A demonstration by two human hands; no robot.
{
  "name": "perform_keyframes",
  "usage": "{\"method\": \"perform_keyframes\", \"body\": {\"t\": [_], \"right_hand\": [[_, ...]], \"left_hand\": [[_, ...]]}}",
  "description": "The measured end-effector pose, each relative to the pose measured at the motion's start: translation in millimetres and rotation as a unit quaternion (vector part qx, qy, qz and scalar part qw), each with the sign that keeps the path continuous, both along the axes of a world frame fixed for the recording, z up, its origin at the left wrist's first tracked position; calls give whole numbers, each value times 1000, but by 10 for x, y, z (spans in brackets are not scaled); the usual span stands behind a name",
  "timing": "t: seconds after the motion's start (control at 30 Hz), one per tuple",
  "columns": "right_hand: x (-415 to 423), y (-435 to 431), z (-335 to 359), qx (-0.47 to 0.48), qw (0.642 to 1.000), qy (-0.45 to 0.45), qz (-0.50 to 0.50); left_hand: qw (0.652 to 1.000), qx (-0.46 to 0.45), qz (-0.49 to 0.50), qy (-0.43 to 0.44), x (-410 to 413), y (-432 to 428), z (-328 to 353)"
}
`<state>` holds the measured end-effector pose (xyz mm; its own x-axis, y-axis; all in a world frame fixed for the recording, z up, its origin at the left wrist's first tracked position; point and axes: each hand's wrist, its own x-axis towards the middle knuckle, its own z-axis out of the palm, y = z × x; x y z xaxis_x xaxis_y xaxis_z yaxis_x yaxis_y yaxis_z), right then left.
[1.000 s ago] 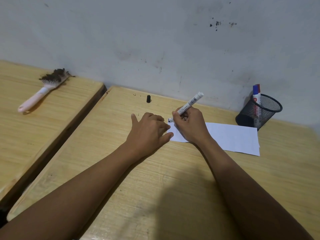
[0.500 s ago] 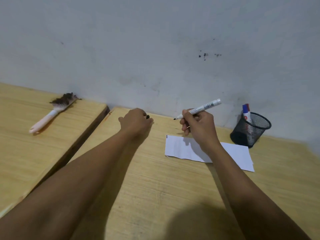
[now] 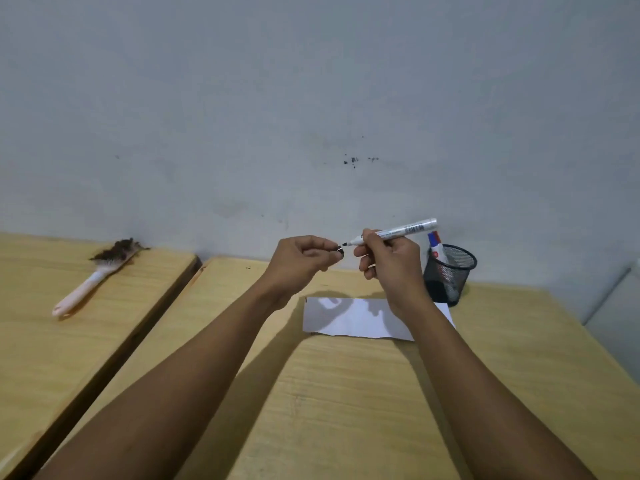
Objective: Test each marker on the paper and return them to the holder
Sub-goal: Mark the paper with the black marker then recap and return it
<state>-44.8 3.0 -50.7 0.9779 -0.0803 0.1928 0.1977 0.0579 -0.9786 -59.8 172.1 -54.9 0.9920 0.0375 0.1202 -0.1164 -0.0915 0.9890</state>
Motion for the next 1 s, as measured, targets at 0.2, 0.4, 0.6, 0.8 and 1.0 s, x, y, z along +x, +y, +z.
{"method": "perform_keyframes", "body": {"t": [0.2, 0.4, 0.6, 0.8, 1.0], "right_hand": [[-205, -334, 188, -19, 1000, -19, 6], [-357, -737, 353, 14, 1000, 6, -13], [-179, -1289, 341, -230, 946, -99, -206], [148, -1670, 403, -401, 868, -233, -178], [576, -1916, 247, -316, 917, -168, -174]], "left_hand": [[998, 12, -29, -59, -123, -379, 221], [965, 160, 12, -207, -160, -863, 366], [926, 266, 63, -260, -20, -1293, 583], [909, 288, 27, -301, 276, -1672, 789], [892, 400, 78, -194, 780, -1889, 586]]}}
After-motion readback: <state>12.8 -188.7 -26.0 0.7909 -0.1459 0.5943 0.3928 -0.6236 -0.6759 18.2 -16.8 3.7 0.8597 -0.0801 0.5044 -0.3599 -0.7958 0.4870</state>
